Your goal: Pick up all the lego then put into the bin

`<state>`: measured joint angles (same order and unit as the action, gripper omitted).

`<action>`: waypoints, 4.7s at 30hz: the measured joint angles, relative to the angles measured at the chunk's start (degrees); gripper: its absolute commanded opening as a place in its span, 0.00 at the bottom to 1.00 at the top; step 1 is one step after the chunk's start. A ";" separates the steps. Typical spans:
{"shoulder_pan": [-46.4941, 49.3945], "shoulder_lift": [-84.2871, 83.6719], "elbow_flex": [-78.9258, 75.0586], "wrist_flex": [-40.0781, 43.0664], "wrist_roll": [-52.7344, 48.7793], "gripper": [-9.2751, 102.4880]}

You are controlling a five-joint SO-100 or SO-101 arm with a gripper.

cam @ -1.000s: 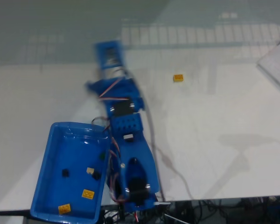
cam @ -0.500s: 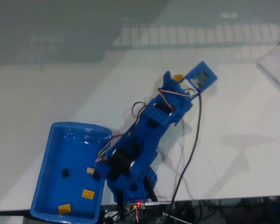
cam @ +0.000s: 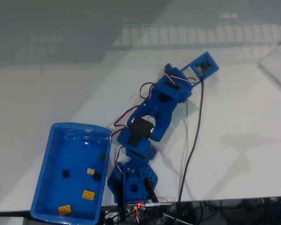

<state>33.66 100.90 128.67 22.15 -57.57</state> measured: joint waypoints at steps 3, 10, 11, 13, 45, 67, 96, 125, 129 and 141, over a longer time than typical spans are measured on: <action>-2.55 -2.46 0.00 -1.85 -1.93 0.42; -3.25 -7.65 -2.46 -6.06 -2.20 0.40; -3.25 -8.09 -2.46 -6.33 -1.67 0.39; -3.16 -8.26 -2.46 -6.42 -0.09 0.37; -1.23 -18.46 -16.88 4.92 11.78 0.29; -2.37 -22.76 -23.29 9.67 8.61 0.17; -9.32 -4.92 -23.12 13.71 10.81 0.09; -94.75 59.68 -16.08 76.64 7.47 0.09; -103.27 62.67 -13.97 81.65 4.92 0.10; -108.81 65.74 -8.53 82.18 0.53 0.30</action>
<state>-75.15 166.64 120.15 104.33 -57.04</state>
